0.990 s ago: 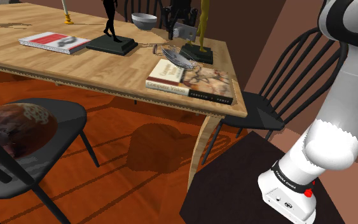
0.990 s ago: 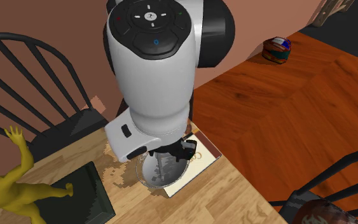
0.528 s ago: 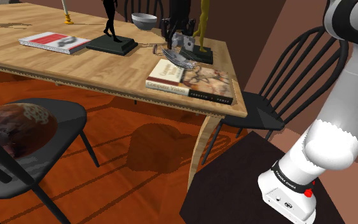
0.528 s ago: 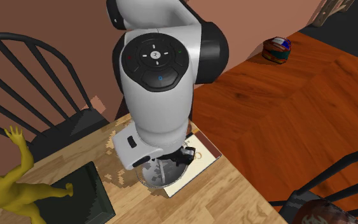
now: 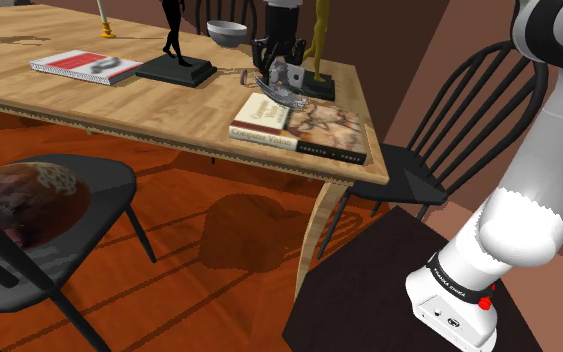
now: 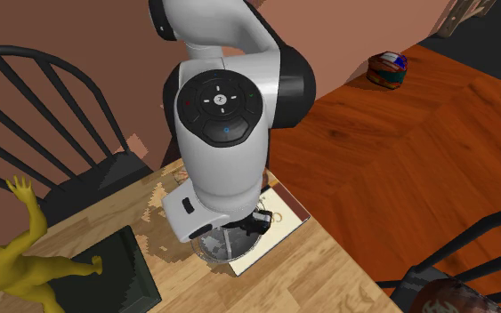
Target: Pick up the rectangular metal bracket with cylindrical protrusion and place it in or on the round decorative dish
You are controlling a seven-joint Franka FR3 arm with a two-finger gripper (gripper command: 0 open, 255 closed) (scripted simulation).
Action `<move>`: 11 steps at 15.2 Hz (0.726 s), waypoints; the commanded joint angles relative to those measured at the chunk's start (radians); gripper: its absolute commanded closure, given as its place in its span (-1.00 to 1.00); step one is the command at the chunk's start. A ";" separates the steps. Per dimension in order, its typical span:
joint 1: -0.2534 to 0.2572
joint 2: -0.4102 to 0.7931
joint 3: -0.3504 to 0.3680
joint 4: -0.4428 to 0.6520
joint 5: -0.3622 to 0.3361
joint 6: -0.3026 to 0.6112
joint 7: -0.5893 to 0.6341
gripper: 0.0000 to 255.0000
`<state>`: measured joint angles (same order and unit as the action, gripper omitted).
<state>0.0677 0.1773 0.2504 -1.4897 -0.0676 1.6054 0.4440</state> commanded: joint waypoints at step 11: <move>0.010 0.035 0.003 0.149 -0.009 -0.115 0.003 -1.00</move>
<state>0.0739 0.1978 0.2527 -1.3931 -0.0725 1.5297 0.4462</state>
